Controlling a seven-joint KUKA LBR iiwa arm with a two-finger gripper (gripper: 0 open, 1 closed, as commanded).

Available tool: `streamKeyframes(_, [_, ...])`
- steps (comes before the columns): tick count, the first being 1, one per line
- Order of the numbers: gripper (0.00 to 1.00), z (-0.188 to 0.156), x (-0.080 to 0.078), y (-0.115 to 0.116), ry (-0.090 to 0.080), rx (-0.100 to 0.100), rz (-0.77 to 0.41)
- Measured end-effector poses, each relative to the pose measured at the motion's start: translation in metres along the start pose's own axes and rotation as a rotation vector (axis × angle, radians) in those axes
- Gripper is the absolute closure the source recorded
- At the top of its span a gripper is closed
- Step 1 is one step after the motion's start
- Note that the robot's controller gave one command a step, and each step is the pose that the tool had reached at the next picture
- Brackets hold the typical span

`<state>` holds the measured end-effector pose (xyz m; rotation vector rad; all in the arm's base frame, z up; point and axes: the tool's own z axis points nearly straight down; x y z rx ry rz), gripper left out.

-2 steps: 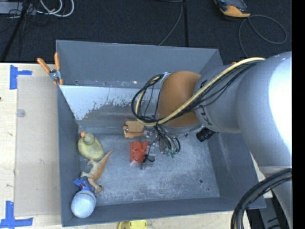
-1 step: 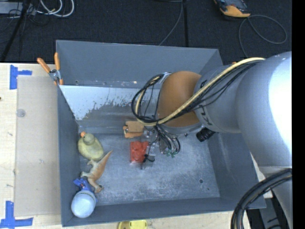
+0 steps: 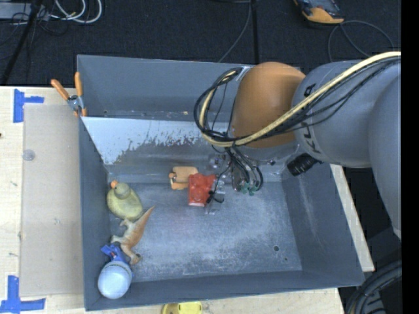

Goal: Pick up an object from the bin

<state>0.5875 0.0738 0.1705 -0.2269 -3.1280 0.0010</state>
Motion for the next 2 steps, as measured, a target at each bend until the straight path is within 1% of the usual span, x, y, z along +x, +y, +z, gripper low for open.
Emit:
streamKeyframes(1, [1.0, 0.0, 0.0, 0.0, 0.0, 0.0, -0.001])
streamKeyframes(2, [1.0, -0.032, -0.001, -0.002, 0.01, 0.002, 0.019])
